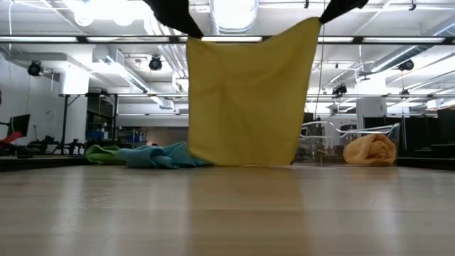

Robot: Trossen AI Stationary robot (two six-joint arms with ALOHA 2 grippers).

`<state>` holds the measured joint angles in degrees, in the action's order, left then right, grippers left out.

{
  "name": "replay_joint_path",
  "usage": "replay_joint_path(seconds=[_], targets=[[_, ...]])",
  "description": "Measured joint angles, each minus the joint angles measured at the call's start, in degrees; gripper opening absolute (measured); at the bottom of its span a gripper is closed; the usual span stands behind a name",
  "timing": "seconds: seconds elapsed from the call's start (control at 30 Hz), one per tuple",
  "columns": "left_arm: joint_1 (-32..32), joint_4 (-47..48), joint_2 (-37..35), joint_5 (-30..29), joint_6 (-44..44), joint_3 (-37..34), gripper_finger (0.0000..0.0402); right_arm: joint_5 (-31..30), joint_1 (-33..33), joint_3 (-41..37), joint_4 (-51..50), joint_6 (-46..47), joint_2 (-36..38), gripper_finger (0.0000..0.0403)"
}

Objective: Roll microfiber towels into tight, uniform cylinder then place into a basket
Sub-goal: Fold the yellow microfiber cloth

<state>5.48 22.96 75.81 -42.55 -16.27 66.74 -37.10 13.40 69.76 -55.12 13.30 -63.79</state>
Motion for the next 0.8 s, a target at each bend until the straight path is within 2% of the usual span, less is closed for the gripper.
replay_joint_path(seconds=[0.33, 0.57, 0.8], targets=[[11.9, -2.1, 1.2, -0.2, 24.4, -12.5, 0.0000, -0.3, 16.2, -10.6, 0.9, 20.3, 0.0, 0.0008], [18.3, -4.1, 2.9, -0.4, 39.4, -18.9, 0.0000, 0.3, 23.4, -22.3, 12.4, 30.0, -0.2, 0.0008], [23.1, -9.4, 6.1, 0.0, 48.9, -21.3, 0.0000, 6.4, 26.6, -30.0, 22.7, 32.6, -0.2, 0.0008]])
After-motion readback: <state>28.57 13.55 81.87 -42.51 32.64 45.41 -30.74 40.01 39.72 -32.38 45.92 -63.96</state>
